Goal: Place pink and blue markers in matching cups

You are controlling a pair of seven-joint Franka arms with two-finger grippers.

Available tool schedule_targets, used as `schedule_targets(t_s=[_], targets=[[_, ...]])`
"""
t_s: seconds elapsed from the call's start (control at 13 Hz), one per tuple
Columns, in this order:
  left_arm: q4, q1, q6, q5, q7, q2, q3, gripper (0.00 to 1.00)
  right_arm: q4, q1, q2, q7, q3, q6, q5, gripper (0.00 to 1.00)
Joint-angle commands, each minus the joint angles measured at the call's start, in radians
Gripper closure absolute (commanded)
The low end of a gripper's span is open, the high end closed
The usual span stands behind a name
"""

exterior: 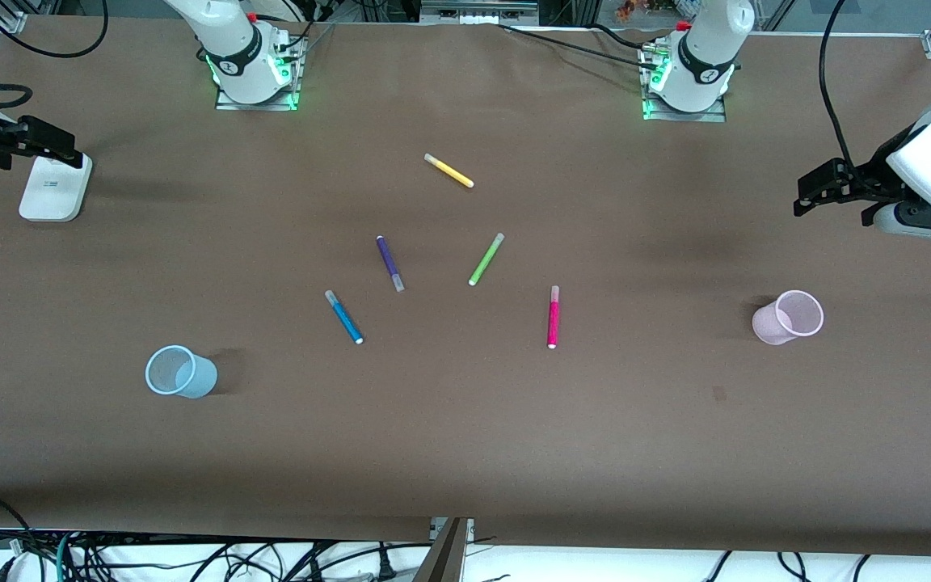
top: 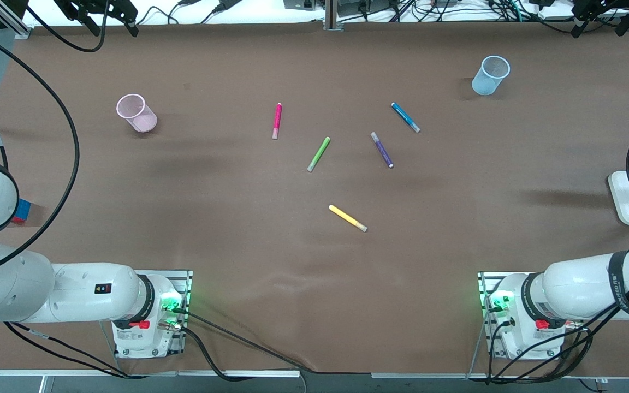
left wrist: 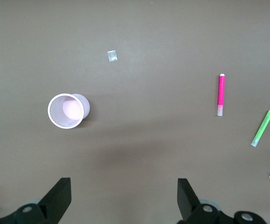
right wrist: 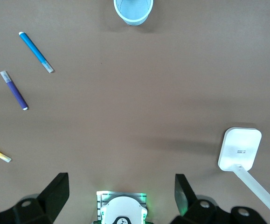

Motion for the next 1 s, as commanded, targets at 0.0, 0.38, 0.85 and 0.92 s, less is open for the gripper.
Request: schedule_targets(t_s=[0.0,0.38,0.85,0.92], targets=[[-0.009,-0.004,-0.009,-0.002,0.02,-0.019,0.006,0.0,0.007,-0.008,-0.002,0.015,0.0,-0.007,0.02,0.0],[-0.01,-0.005,-0.011,0.0,0.02,-0.019,0.006,0.0,0.007,-0.008,0.0,0.015,0.002,-0.007,0.02,0.0],[-0.009,-0.014,-0.003,-0.002,0.018,-0.01,0.005,0.0,0.008,-0.005,0.076,0.024,0.003,0.017,0.048,0.0],[-0.009,-0.018,0.002,-0.015,0.018,0.008,0.005,0.0,0.007,-0.005,0.088,0.018,0.003,0.026,0.049,0.0]])
